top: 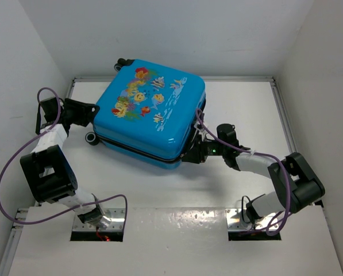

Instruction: Pack the luggage

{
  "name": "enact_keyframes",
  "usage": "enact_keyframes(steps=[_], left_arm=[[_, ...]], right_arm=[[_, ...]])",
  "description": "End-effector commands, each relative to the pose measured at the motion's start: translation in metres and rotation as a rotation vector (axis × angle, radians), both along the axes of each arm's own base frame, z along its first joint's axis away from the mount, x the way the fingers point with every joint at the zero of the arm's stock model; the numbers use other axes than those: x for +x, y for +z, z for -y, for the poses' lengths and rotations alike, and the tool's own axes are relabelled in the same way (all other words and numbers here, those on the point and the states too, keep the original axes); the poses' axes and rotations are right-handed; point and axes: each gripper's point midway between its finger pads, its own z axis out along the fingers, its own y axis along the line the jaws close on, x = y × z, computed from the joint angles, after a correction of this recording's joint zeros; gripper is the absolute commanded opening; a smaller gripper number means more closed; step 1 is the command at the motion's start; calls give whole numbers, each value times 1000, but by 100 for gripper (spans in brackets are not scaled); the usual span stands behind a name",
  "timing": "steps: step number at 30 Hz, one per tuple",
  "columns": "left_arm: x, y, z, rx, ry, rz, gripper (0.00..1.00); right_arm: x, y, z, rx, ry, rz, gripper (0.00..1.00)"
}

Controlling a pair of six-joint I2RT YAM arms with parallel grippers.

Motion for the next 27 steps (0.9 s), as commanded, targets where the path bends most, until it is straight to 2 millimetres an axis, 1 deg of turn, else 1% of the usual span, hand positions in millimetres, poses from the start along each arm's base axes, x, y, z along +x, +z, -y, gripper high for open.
enact_keyframes(steps=[1, 6, 7, 9, 11, 13, 14, 15, 17, 18, 19, 20, 21, 22, 23, 24, 25, 26, 27], left_arm=[[-8, -10, -2, 64, -12, -22, 0], [-8, -10, -2, 64, -12, -22, 0], [-10, -14, -1, 60, -12, -30, 0], [-10, -14, -1, 60, -12, -30, 0], [-9, -13, -1, 64, -12, -22, 0], [-9, -13, -1, 64, -12, -22, 0], [-9, -13, -1, 64, -12, -22, 0], [-9, -13, -1, 64, -12, -22, 0], [-9, -13, -1, 72, -17, -21, 0], [-12, -16, -1, 76, -23, -33, 0], [-11, -13, -5, 86, -20, -29, 0], [-12, -12, -5, 100, -31, -36, 0], [-14, -18, -11, 103, -18, -57, 0], [-14, -18, -12, 103, -18, -58, 0], [-15, -17, -16, 114, -14, -58, 0], [-18, -20, -21, 133, -12, -71, 0], [-17, -18, -22, 144, -19, -69, 0], [-18, -16, -29, 162, -8, -72, 0], [-24, -18, -34, 175, -11, -94, 0]], right_arm=[[19, 82, -25, 172, 74, 300, 22], [18, 79, -25, 164, 80, 304, 17], [17, 78, -26, 162, 85, 303, 17], [15, 81, -29, 161, 106, 320, 17], [12, 80, -31, 153, 120, 323, 17], [13, 80, -30, 152, 118, 335, 10], [13, 79, -29, 148, 113, 335, 4], [14, 76, -29, 140, 109, 329, 0], [17, 73, -27, 120, 98, 350, 0], [17, 68, -25, 97, 93, 355, 0], [22, 66, -23, 74, 67, 378, 0], [25, 61, -20, 41, 60, 387, 0], [28, 57, -17, 14, 43, 389, 0], [38, 50, -9, -51, -32, 383, 0], [43, 45, -4, -84, -51, 412, 0], [50, 44, 1, -117, -97, 433, 0], [58, 43, 11, -150, -154, 452, 0], [62, 41, 17, -171, -175, 468, 0], [69, 44, 23, -189, -221, 487, 0]])
